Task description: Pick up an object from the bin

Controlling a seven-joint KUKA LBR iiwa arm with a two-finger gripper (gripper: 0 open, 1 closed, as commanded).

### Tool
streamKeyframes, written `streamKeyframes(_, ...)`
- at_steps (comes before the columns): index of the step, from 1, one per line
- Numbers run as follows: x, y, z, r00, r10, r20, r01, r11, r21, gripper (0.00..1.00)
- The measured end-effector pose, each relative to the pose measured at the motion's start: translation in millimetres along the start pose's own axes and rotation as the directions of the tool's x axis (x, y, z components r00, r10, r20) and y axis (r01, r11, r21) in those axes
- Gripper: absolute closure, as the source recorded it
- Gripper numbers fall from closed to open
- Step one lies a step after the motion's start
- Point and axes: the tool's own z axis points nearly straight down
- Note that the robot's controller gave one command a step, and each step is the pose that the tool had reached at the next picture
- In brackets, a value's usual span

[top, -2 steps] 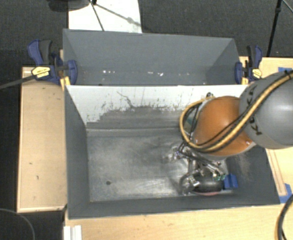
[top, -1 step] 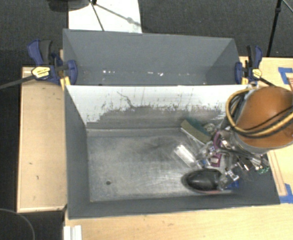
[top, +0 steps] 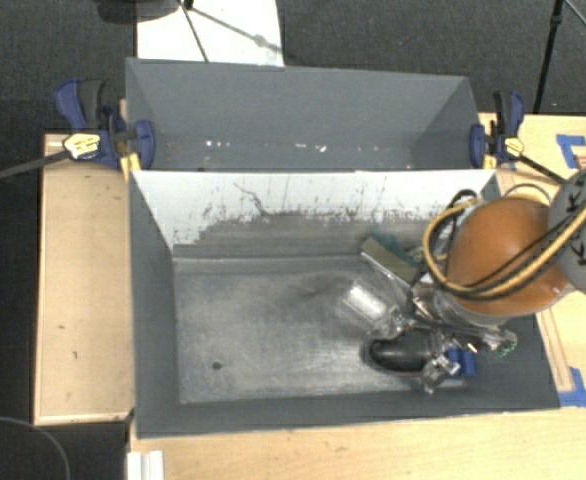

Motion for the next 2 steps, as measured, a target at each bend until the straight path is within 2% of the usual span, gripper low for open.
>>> streamKeyframes(1,1.5,1,1,1.0,0.003,-0.004,-0.003,1.0,-0.004,1.0)
streamKeyframes(2,0.9,-19,-139,0.999,-0.042,0.003,0.042,0.999,0.004,1.0)
